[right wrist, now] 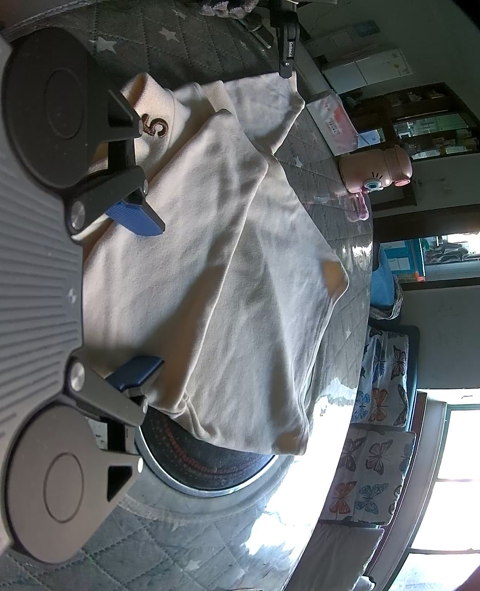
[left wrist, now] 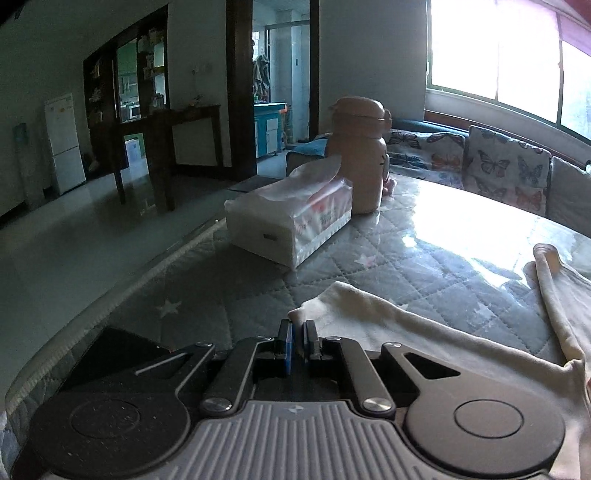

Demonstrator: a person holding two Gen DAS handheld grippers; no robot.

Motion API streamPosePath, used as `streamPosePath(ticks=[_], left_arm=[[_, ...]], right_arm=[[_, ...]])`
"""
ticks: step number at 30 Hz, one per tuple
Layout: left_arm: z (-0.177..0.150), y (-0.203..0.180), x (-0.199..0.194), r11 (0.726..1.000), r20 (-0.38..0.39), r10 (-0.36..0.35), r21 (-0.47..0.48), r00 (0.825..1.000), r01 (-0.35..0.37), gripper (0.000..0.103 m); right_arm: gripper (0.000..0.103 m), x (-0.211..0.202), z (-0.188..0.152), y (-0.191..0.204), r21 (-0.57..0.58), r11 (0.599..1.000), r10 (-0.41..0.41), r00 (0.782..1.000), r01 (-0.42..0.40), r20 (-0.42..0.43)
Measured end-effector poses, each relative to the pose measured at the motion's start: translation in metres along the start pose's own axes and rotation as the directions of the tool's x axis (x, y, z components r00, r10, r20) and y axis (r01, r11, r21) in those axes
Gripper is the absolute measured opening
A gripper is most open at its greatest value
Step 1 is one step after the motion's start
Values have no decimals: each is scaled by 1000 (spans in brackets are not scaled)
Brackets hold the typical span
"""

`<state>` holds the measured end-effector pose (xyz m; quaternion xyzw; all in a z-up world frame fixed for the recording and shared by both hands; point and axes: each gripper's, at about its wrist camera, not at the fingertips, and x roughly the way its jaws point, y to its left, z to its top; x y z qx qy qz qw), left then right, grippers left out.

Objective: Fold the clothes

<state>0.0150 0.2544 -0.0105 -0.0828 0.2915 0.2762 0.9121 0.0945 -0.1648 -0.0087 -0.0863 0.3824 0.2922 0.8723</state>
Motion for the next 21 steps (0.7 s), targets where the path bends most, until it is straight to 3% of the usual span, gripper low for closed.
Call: streamPosePath(ticks=[4, 12, 21], left_arm=[[-1, 2, 3, 1000, -26, 5, -11, 1000, -6, 10], [8, 2, -13, 999, 27, -10, -33, 1000, 10, 12], [12, -24, 1, 993, -12, -111, 24, 994, 111, 12]], right_arm=[[74, 0, 0, 0, 0, 1000, 1, 1000, -1, 0], [76, 1, 0, 1, 0, 1000, 2, 1000, -2, 0], [76, 1, 1, 2, -1, 1000, 0, 1000, 0, -1]])
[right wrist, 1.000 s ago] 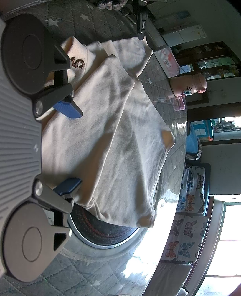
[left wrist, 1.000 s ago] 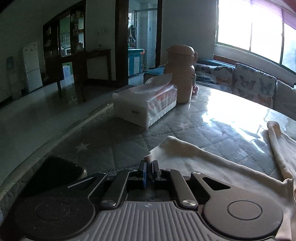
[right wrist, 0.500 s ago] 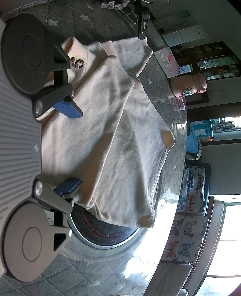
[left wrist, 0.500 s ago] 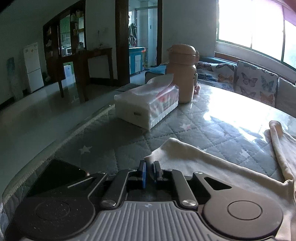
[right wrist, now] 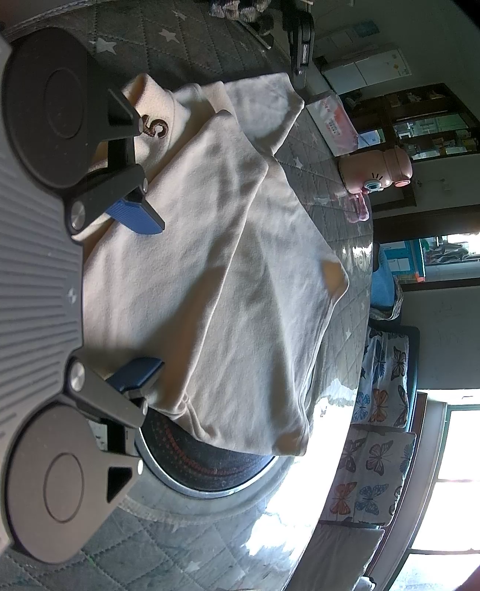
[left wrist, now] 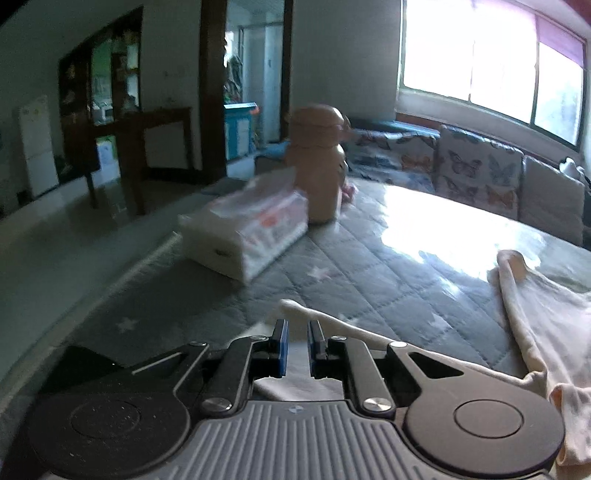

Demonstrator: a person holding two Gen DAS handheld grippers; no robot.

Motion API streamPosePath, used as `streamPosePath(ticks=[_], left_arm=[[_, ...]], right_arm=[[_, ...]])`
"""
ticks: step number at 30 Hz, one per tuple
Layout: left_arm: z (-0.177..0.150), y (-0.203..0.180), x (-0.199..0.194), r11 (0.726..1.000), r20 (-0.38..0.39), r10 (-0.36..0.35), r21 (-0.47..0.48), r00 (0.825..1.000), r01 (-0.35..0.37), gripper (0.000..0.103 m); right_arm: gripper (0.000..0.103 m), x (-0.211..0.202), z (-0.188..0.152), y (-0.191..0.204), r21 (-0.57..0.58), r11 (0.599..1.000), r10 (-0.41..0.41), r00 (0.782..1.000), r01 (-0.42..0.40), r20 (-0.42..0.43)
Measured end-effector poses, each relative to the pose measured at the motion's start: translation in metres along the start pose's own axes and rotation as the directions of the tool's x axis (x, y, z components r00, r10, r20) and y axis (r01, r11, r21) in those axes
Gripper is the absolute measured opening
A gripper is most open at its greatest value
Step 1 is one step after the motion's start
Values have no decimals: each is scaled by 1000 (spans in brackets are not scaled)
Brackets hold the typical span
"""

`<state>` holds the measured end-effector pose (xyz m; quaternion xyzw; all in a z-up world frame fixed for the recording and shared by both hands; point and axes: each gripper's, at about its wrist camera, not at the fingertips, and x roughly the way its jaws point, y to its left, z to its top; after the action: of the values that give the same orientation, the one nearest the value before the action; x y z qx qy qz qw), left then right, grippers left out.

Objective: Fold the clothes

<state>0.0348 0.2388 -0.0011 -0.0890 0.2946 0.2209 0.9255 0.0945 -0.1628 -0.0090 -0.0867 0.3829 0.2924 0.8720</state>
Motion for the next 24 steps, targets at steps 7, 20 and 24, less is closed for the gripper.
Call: streamPosePath(ticks=[7, 20, 24], left_arm=[[0, -4, 19, 1000, -31, -13, 3, 999, 13, 12], [8, 12, 21, 998, -23, 42, -38, 999, -43, 25], [1, 20, 2, 997, -3, 54, -50, 999, -54, 41]], right_arm=[[76, 0, 0, -1, 0, 1000, 2, 1000, -2, -1], [77, 0, 0, 0, 2, 1000, 2, 1000, -2, 1], [78, 0, 0, 0, 1, 1000, 2, 1000, -2, 1]])
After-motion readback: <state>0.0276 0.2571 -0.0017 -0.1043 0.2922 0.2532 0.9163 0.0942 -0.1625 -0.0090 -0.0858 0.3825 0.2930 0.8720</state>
